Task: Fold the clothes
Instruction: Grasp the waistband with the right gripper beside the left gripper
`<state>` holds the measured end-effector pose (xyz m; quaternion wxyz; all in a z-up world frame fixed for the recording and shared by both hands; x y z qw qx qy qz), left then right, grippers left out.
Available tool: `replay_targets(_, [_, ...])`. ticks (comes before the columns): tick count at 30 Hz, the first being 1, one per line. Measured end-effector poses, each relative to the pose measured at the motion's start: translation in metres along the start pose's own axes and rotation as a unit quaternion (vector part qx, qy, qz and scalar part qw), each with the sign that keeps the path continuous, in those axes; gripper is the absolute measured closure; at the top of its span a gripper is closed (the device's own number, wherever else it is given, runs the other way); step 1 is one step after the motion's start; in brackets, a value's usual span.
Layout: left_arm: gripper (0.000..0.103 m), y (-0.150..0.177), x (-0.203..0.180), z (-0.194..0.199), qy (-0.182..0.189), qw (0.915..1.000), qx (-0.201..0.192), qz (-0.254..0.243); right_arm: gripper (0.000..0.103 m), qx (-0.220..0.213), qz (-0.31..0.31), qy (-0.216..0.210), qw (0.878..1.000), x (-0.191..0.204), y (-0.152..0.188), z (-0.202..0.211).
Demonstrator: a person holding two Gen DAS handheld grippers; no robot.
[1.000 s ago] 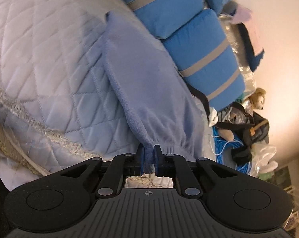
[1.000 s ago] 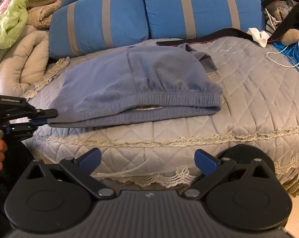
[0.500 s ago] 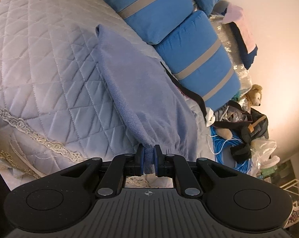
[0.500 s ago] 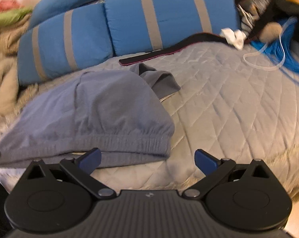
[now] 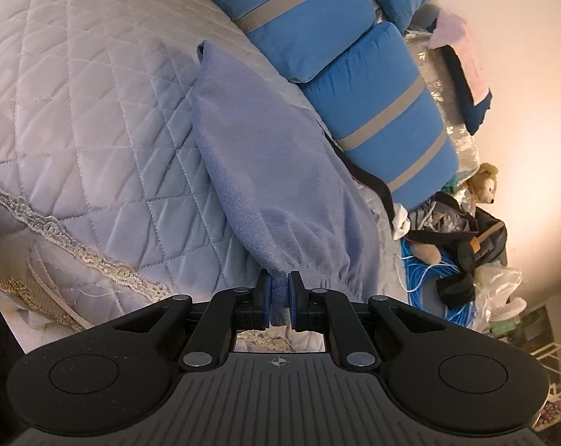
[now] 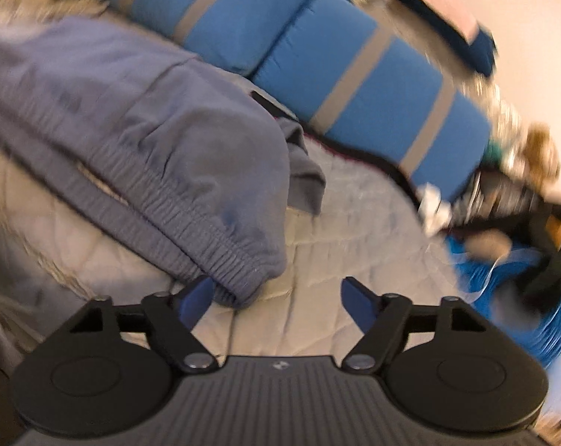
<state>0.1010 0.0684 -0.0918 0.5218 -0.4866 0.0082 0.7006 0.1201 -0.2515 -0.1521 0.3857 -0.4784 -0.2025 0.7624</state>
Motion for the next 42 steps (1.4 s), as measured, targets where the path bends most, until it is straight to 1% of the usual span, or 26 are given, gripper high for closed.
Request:
replay_targets(5, [0.094, 0.000, 0.002, 0.000, 0.002, 1.0000, 0.001, 0.004, 0.025, -0.014, 0.081, 0.038, 0.996, 0.004, -0.002, -0.010])
replay_targets(7, [0.094, 0.000, 0.002, 0.000, 0.003, 1.0000, 0.001, 0.005, 0.025, -0.027, 0.128, 0.059, 0.990, 0.016, -0.010, -0.015])
replay_targets(9, [0.094, 0.001, 0.003, 0.000, 0.004, 1.0000, 0.002, 0.007, 0.025, -0.039, 0.167, 0.074, 0.982, 0.024, -0.009, -0.017])
replay_targets(12, [0.094, 0.001, 0.006, -0.001, 0.003, 0.9999, 0.003, 0.010, 0.025, -0.057, 0.221, 0.083, 0.970, 0.037, -0.007, -0.018])
replay_targets(16, [0.094, 0.001, 0.008, -0.002, 0.003, 0.9999, 0.005, 0.013, 0.026, -0.076, 0.260, 0.076, 0.960, 0.047, -0.009, -0.017])
replay_targets(18, [0.094, 0.009, 0.004, 0.002, 0.000, 0.9999, 0.001, 0.017, 0.027, -0.077, 0.261, 0.082, 0.959, 0.044, -0.012, -0.019])
replay_targets(28, [0.094, 0.010, 0.007, 0.000, 0.001, 0.9997, 0.004, 0.024, 0.027, -0.074, 0.248, 0.124, 0.958, 0.023, -0.023, -0.030])
replay_targets(29, [0.094, 0.010, 0.007, 0.000, 0.001, 0.9997, 0.004, 0.024, 0.027, -0.073, 0.244, 0.119, 0.960, 0.021, -0.024, -0.029])
replay_targets(31, [0.094, 0.009, 0.008, 0.000, 0.001, 0.9997, 0.005, 0.024, 0.027, -0.063, 0.236, 0.093, 0.965, 0.021, -0.021, -0.021])
replay_targets(35, [0.094, 0.007, 0.009, -0.001, 0.001, 0.9997, 0.005, 0.026, 0.027, -0.044, 0.254, 0.067, 0.964, 0.028, -0.012, -0.023])
replay_targets(38, [0.094, 0.006, 0.009, -0.002, 0.002, 0.9997, 0.006, 0.025, 0.026, -0.040, 0.267, 0.074, 0.960, 0.032, -0.006, -0.026])
replay_targets(40, [0.094, 0.006, 0.010, -0.002, 0.002, 0.9997, 0.006, 0.025, 0.026, -0.033, 0.284, 0.087, 0.954, 0.033, -0.004, -0.031])
replay_targets(42, [0.094, 0.006, 0.010, -0.003, 0.002, 0.9996, 0.007, 0.026, 0.026, -0.028, 0.293, 0.092, 0.951, 0.033, -0.004, -0.033])
Point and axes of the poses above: each gripper's, at about its wrist camera, not at the fingertips, and z roughly against the way its jaws point, x to its left, y to its underside, the point moved 6 cm from there along -z, roughly the way its jaws point, and after that the axes turned 8 degrees about -z, right-handed, at the moved point
